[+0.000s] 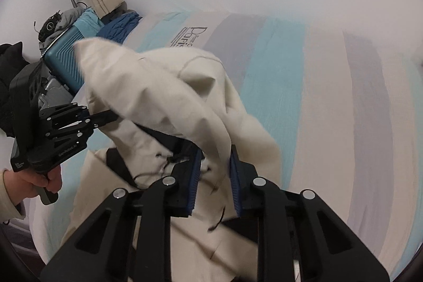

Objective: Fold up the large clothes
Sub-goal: 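Lift the hood with both tools and flip it onto the jacket body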

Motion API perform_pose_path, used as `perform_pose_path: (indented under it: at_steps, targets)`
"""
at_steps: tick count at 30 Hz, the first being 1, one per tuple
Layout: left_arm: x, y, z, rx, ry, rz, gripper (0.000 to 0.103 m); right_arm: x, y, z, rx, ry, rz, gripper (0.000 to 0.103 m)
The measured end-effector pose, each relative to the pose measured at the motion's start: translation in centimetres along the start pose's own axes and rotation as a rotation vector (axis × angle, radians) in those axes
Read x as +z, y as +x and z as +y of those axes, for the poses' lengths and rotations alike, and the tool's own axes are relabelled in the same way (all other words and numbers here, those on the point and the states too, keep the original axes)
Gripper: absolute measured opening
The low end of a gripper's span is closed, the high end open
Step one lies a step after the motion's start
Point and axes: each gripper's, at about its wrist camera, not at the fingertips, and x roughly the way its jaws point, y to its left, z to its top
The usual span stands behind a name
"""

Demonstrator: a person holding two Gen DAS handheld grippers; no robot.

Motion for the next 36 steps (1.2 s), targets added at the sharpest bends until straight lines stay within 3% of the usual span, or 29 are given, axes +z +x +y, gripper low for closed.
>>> perform_pose_path:
  at_steps: [6, 9, 20, 36]
  targets:
    - [-5.1, -3.5, -1.8, 0.072, 0.008, -0.049, 0.012, -5.2, -2.1, 1.2, 0.008, 0.038, 0.0, 0.019]
    - [-7.5, -4.5, -2.8, 0.099, 0.019, -0.056, 0.012, -7.8, -2.3, 1.9, -0.003, 0.046, 0.014, 0.013]
    - [-15.6, -7.1, -6.0, 0.109, -0.009, -0.066, 0.012, -15.9, -2.7, 2.2, 0.017, 0.16, 0.044, 0.01]
    - [-22.7, -6.9, -8.0, 0.113, 0.004, 0.001, 0.012, -22.3, -1.4, 2.0, -0.035, 0.166, 0.114, 0.01]
